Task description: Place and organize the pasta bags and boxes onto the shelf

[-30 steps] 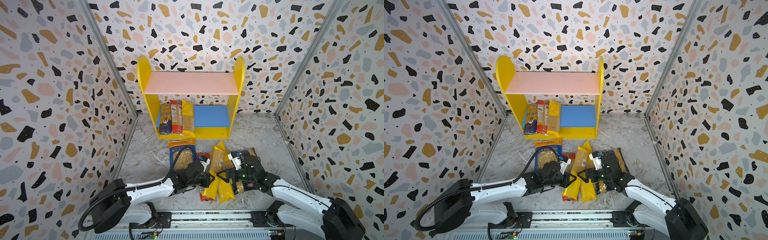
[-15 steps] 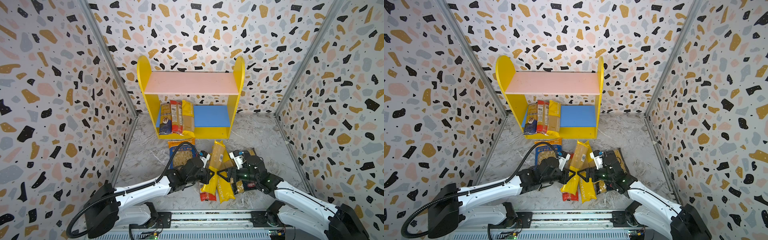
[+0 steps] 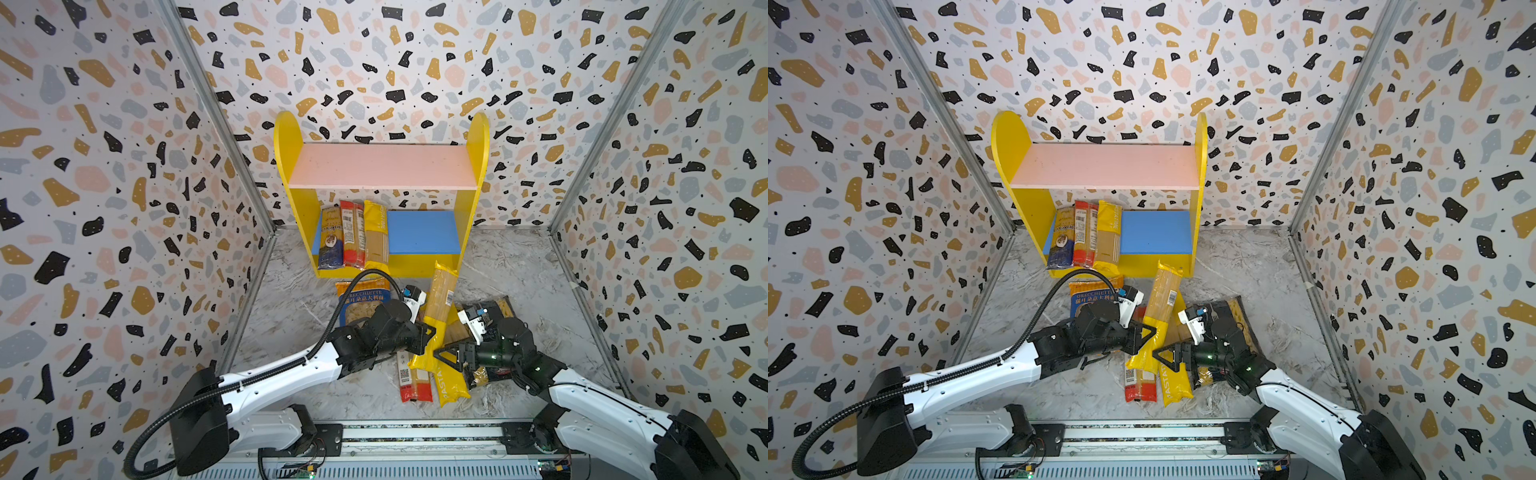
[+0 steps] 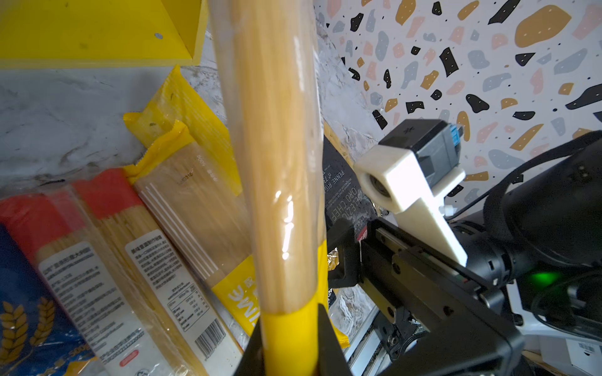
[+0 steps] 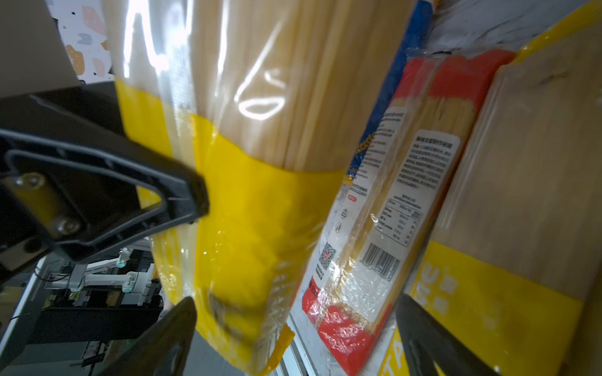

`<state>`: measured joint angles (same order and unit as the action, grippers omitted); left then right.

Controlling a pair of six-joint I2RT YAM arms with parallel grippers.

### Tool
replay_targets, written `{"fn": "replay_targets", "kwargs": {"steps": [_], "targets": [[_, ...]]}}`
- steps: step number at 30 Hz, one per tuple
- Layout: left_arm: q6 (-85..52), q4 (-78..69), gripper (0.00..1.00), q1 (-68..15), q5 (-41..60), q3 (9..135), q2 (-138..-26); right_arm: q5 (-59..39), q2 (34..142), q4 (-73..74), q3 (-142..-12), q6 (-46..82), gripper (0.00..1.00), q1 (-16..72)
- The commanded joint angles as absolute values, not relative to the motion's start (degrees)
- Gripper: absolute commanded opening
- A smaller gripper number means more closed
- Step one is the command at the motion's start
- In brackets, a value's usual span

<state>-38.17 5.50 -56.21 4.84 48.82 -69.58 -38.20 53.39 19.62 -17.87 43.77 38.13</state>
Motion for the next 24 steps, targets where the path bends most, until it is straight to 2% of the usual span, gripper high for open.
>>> {"fn": "replay_targets", "kwargs": {"steps": [1,11,24], "targets": [[-37.5,-4.0,0.0,-55.9,4.7,52.4,-69.2,-41.6,52.5,26.8,-18.0,46.2,0.95,38.7],[-38.6,-7.1,0.0,-55.8,3.8,51.8,-70.0,-43.9,53.9,33.3,-18.1,49.5,0.88,40.2],[-41.1,-13.5,0.0,-55.9,5.4,53.0,-70.2,-42.8,56.3,36.7,-19.9,50.6,0.88,41.8]]}}
